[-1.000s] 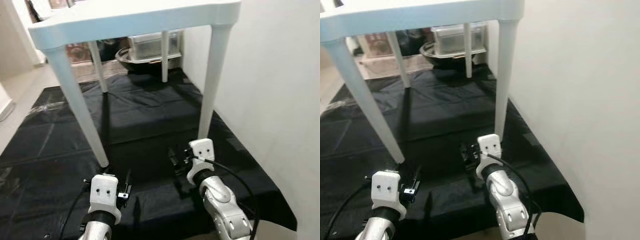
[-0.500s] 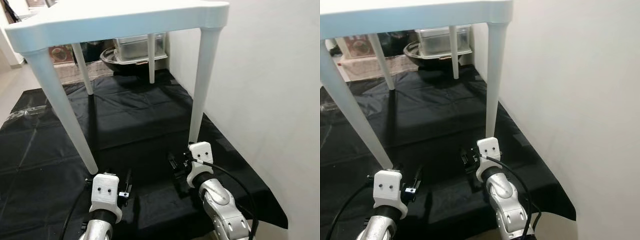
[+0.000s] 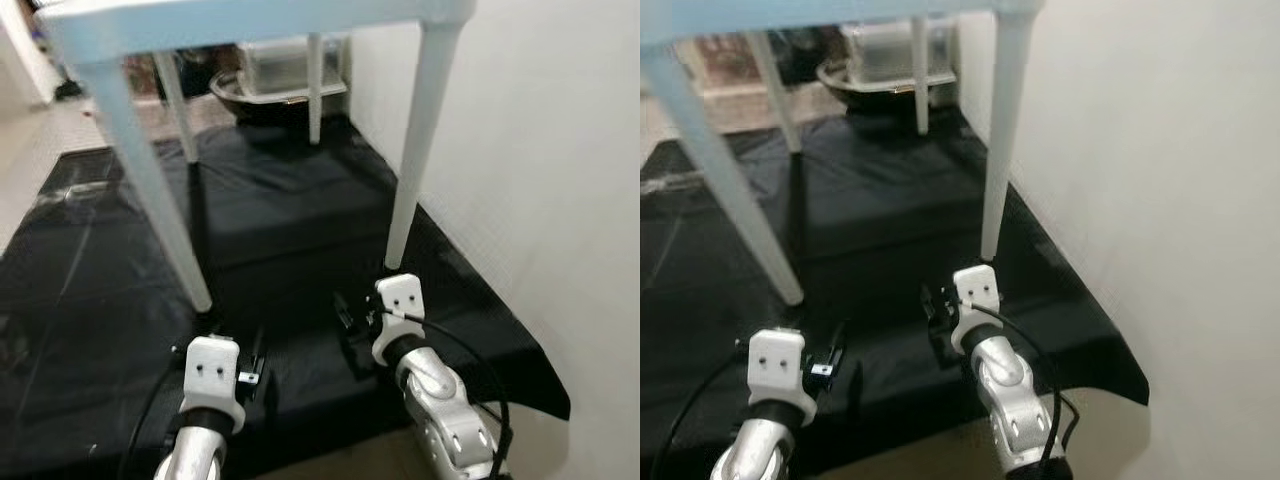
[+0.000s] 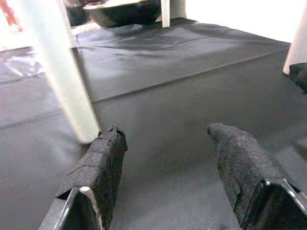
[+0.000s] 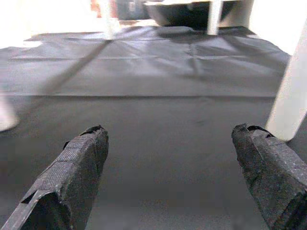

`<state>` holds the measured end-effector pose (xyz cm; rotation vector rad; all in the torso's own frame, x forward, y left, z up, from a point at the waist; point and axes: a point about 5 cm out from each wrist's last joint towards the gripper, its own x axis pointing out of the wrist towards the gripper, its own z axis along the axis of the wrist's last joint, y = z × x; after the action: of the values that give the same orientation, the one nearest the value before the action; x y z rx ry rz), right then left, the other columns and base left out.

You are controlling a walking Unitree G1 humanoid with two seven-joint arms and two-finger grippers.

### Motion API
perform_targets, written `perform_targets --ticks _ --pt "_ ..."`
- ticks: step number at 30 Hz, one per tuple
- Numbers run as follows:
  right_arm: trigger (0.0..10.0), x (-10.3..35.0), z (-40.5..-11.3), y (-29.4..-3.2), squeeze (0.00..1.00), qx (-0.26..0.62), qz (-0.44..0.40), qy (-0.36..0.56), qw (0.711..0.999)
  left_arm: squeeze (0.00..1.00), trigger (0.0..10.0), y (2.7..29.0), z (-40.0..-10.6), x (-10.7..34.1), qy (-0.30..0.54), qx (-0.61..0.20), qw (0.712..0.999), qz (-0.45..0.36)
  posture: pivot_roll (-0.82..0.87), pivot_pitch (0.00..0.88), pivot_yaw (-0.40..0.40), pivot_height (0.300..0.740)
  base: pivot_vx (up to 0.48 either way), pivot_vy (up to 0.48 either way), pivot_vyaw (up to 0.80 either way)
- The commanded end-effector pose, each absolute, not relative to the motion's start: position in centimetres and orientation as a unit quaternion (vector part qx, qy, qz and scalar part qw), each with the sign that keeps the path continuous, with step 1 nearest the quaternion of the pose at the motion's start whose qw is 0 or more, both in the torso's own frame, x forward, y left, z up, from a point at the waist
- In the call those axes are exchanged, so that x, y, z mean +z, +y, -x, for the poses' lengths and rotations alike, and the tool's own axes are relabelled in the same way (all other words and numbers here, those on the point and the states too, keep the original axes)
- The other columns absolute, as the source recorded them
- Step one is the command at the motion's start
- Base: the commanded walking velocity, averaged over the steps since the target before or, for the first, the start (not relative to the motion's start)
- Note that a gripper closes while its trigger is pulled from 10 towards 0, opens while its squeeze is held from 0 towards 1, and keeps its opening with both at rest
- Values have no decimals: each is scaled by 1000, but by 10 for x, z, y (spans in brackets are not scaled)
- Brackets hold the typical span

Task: Building children table

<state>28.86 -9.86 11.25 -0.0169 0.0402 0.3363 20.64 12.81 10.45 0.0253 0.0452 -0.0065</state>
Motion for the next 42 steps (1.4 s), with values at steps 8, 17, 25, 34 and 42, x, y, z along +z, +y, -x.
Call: perform_targets --ticks 8,17,25,34,42 --pt "10000 111 -289 -99 0 168 10 22 985 0 10000 127 -205 99 32 -5 999 -17 -47 0 27 740 -348 0 0" --pt "10000 113 -289 -98 0 170 9 17 985 0 10000 128 -205 99 31 -5 999 -19 -47 0 25 740 -353 0 0" --pt "10000 112 -288 -94 0 192 9 21 981 0 10000 128 -205 99 31 -4 999 -22 -47 0 28 740 -353 0 0" --pt "10000 111 -286 -91 0 206 13 23 978 0 10000 128 -205 99 33 -3 999 -25 -47 0 28 740 0 0 0" --pt "10000 110 -283 -90 0 221 16 23 975 0 10000 126 -205 98 33 -5 999 -27 -50 0 29 740 0 0 459"
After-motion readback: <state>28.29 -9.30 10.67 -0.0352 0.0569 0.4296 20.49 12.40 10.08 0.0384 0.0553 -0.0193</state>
